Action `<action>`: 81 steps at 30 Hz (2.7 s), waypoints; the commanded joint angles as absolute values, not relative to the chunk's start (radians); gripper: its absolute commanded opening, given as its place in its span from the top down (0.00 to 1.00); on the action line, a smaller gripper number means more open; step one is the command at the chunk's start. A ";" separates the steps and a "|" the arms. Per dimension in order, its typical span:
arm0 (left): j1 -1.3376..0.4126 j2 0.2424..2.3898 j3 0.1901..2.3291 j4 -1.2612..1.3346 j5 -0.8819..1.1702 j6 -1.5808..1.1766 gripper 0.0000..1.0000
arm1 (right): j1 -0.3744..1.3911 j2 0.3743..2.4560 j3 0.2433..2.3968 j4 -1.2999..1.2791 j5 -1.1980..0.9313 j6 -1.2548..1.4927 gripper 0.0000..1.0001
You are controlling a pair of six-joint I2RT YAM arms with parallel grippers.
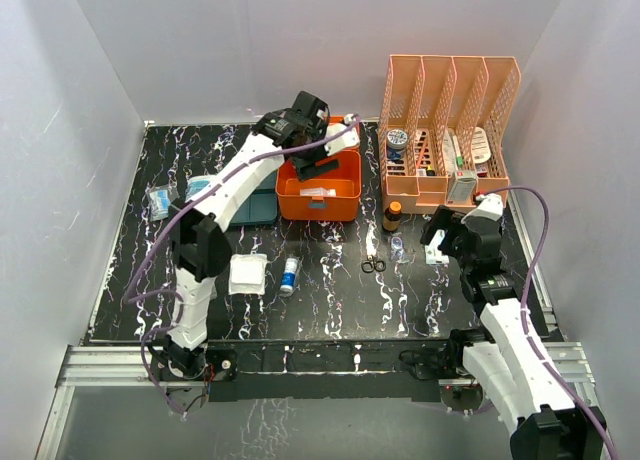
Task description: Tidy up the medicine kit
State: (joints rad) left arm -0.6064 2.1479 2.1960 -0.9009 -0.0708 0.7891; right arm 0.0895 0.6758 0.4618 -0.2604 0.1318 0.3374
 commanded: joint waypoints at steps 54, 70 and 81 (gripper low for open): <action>-0.229 1.555 1.384 -0.068 0.427 -0.069 0.01 | 0.538 1.399 0.504 0.438 0.513 0.330 0.03; -0.156 1.601 1.382 -0.071 0.576 -0.040 0.01 | 0.539 1.559 0.568 0.553 0.573 0.328 0.14; -0.128 1.659 1.393 -0.045 0.637 -0.032 0.01 | 0.541 1.594 0.568 0.582 0.639 0.345 0.24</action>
State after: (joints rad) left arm -0.1383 1.6493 1.3872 -0.0715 0.5854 -0.0437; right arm 0.5362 1.5940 0.5358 0.5053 0.5747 0.3271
